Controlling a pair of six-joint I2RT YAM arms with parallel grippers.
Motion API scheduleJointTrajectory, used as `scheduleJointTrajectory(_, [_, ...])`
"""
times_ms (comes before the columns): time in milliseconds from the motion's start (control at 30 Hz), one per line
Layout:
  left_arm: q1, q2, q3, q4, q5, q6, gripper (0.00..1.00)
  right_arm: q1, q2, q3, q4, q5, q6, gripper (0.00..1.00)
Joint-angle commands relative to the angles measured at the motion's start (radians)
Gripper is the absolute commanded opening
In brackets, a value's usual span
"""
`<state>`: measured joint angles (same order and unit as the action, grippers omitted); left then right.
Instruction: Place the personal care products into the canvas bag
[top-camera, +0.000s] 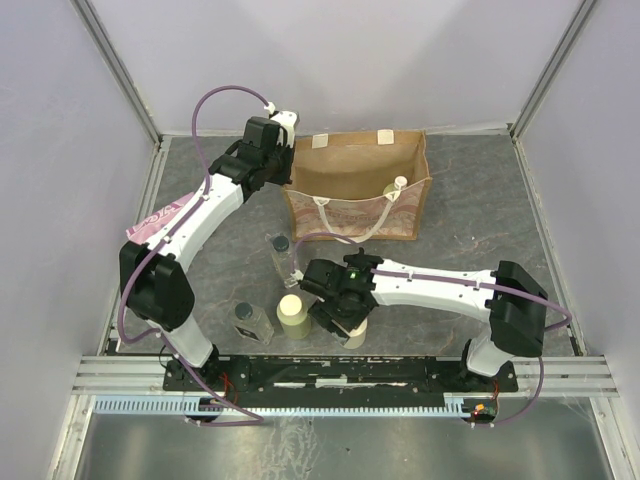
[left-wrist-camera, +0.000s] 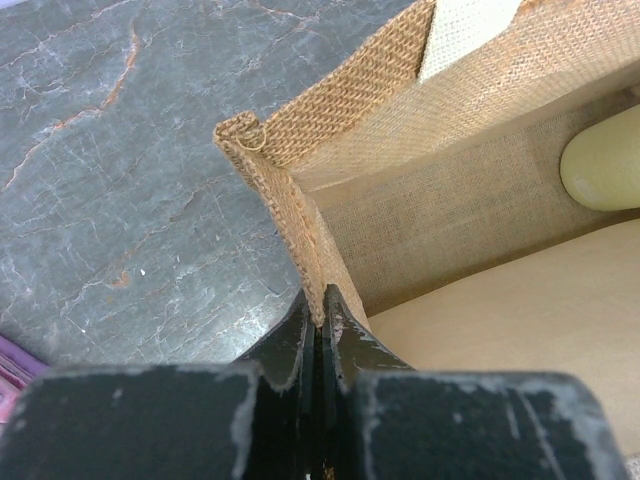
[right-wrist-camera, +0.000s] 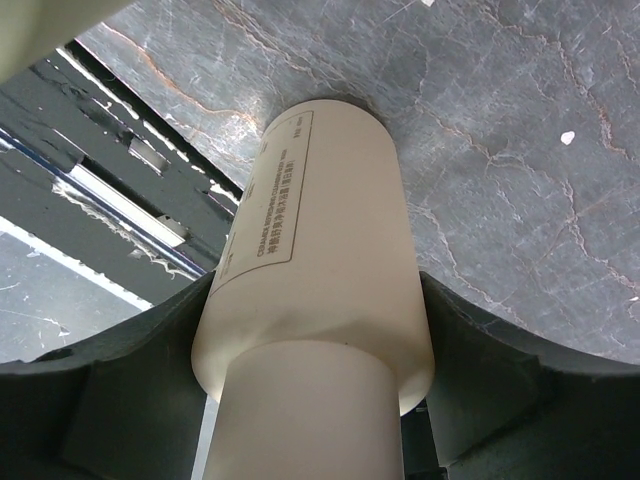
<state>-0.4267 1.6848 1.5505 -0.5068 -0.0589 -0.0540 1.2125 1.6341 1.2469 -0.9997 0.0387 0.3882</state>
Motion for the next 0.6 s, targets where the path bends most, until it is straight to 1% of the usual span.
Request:
scheduleJointTrajectory(0, [0.006,-0.032,-0.012,-0.015,0.002,0.049,0.03,0.018,0.008,0.009,-0.017,0.028,0.011,0.21])
scheduleJointTrajectory(133, [0.005,-0.034,-0.011,-0.012,0.008,0.048,0.03,0.018,-0.047,0.037,-0.059,0.084,0.039,0.13])
scheduleJointTrajectory(233, [0.006,-0.038,-0.012,-0.012,0.008,0.048,0.03,0.015,-0.084,0.104,-0.121,0.138,0.06,0.06])
scheduleJointTrajectory(367, [0.006,-0.043,-0.012,-0.013,0.012,0.043,0.03,0.007,-0.101,0.26,-0.264,0.273,0.08,0.01])
scheduleJointTrajectory(433, [0.005,-0.046,-0.011,-0.013,0.014,0.045,0.03,-0.017,-0.106,0.345,-0.317,0.32,0.082,0.0])
scheduleJointTrajectory(567, [0.006,-0.053,-0.005,-0.013,0.017,0.048,0.03,-0.096,-0.113,0.53,-0.389,0.368,0.055,0.0])
